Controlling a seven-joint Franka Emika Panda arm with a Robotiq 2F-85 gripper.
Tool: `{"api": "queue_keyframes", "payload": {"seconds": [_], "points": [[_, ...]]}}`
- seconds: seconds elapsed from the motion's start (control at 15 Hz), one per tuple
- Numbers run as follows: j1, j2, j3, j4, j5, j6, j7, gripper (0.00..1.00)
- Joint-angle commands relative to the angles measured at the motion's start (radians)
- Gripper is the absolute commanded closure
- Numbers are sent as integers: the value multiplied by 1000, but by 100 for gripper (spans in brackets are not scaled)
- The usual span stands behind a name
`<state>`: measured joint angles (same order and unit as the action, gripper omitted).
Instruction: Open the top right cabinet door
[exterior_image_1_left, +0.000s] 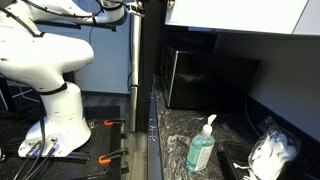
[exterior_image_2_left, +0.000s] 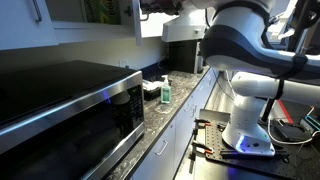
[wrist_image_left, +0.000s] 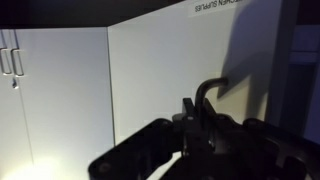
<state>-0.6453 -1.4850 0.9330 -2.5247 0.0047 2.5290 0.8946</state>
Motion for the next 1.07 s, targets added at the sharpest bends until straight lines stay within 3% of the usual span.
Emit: {"api": "queue_keyframes", "payload": {"seconds": [0.0, 0.27, 0.33, 1.0], "points": [[-3, 2, -76, -40, -239, -40, 165, 97], [94, 20, -110, -81, -405, -73, 284, 97], [87, -29, -101, -100, -336, -67, 231, 97], [106, 0, -140, -114, -365, -25, 236, 97]]}}
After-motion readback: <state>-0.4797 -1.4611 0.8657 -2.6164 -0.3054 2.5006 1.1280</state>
